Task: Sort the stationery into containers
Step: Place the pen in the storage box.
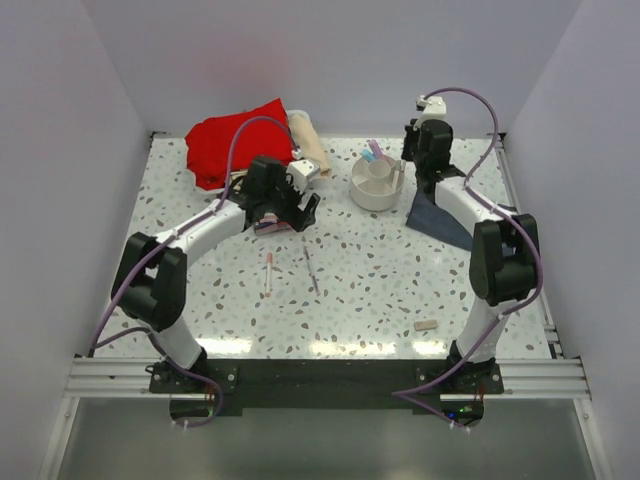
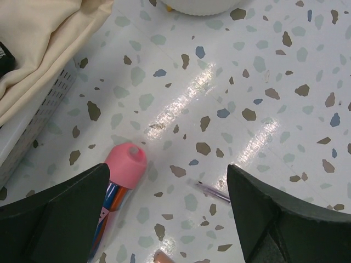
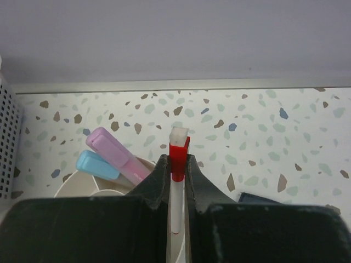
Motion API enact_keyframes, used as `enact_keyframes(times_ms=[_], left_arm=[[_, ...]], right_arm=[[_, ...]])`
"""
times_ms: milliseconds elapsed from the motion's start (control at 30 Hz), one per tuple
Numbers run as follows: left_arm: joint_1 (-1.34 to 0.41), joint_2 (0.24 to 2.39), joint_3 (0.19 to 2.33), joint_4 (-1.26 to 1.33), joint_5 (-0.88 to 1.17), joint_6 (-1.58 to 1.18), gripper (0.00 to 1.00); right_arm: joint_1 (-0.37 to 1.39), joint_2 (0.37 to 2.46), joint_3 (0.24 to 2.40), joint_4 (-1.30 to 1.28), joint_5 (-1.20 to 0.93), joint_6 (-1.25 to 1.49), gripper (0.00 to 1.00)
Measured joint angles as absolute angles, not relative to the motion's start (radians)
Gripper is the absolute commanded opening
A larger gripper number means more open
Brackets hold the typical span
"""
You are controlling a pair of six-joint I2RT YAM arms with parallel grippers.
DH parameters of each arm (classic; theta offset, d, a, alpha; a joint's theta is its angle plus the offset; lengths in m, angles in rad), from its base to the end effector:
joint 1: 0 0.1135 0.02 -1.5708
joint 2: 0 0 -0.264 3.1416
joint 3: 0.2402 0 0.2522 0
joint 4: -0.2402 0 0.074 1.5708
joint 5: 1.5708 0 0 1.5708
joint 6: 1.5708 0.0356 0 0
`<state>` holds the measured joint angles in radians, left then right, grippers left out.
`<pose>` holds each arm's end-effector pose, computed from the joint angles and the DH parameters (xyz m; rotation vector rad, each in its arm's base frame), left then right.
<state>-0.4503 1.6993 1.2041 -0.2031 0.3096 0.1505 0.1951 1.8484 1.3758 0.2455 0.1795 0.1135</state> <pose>0.3379 -0.1754 0.2423 0.8309 2.1231 -0.5092 0.4368 0.0798 0.2848 0.0550 1.7937 0.0596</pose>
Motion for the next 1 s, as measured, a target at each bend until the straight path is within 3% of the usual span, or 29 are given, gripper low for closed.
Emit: enact_keyframes(times_ms=[233,400,433,467,567,667,1000], left_arm=[[-0.452,1.719,1.21,-0.21,0.296,0.15,0.93],[-0.452,1.727,1.218,-0.218,0.279,0.152,0.93],[-0.452,1.727,1.219,-0.219,0.276,0.154,0.93],[-0.452,1.727,1.22,-0.219,0.273,0.155,0.93],[-0.452,1.727,1.22,-0.22,0.258,0.161,0.94],[-0.452,1.725,1.219,-0.223,0.247,0.162,0.94],[-0.435,1.573,1.145,-0.274,0.155,0.122,0.99]], right_arm=[[0.195,1.91,1.439,0.228,0.141,0.151,0.0],[0.195,1.942,1.475,0.173,0.134,0.169,0.07],[0.195,1.944,1.477,0.165,0.132,0.172,0.12],[0.195,1.945,1.478,0.147,0.131,0.175,0.24],[0.195,1.945,1.481,0.115,0.131,0.186,0.43],[0.195,1.945,1.489,0.075,0.124,0.194,0.55],[0.205,1.844,1.518,-0.168,0.08,0.201,0.54]])
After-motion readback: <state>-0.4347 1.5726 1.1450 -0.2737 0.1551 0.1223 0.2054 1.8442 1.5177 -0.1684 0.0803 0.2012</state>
